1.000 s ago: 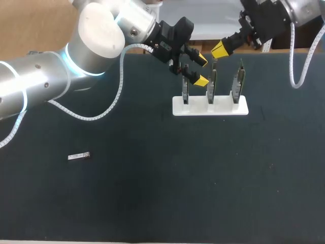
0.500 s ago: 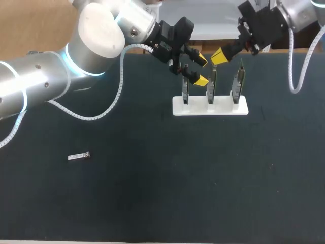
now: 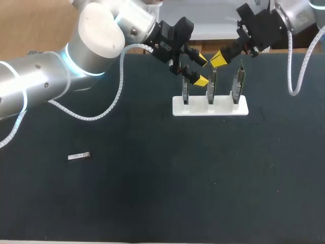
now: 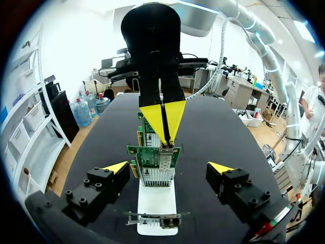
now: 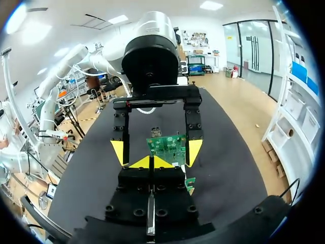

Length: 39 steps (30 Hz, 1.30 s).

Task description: Pick up the optical module with the left hand, and insert it into the network port with the right hand.

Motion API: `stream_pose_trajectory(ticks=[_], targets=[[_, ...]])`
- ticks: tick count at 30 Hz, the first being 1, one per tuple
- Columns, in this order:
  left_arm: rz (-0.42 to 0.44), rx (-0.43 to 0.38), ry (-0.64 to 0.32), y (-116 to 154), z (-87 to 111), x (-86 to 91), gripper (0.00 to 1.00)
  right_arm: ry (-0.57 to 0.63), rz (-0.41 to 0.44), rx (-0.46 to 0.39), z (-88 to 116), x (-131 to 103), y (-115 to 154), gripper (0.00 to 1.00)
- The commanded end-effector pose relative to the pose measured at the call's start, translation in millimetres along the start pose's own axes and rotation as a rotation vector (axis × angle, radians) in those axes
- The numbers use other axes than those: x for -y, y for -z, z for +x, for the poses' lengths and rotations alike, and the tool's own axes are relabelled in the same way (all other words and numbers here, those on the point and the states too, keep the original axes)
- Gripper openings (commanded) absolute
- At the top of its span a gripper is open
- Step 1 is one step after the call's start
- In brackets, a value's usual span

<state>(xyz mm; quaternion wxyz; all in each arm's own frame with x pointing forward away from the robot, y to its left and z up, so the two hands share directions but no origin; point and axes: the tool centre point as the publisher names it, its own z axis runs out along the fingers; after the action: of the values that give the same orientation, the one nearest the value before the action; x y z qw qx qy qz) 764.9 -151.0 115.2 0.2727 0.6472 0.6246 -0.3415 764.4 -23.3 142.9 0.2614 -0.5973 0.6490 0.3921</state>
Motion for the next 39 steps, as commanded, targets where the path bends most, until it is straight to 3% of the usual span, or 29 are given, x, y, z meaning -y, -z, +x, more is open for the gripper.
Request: stream_pose_trajectory(ticks=[1, 9, 22, 27, 39], targets=[[0.003, -0.004, 0.001, 0, -0.8, -1.9, 1.0, -0.006, -0.006, 0.0, 8, 5, -4, 0.0], [0.003, -0.004, 0.001, 0, -0.8, -1.9, 1.0, -0.009, 0.0, 0.014, 6, 6, -3, 0.0], [0.003, -0.004, 0.001, 0, -0.8, -1.9, 1.0, 0.036, 0.037, 0.117, -28, 7, 38, 0.0], [0.003, -0.004, 0.001, 0, -0.8, -1.9, 1.0, 0.098, 0.001, 0.075, -14, 2, 56, 0.0], [0.003, -0.004, 0.001, 0, -0.8, -1.9, 1.0, 0.075, -0.004, 0.052, 20, -11, 86, 0.0]])
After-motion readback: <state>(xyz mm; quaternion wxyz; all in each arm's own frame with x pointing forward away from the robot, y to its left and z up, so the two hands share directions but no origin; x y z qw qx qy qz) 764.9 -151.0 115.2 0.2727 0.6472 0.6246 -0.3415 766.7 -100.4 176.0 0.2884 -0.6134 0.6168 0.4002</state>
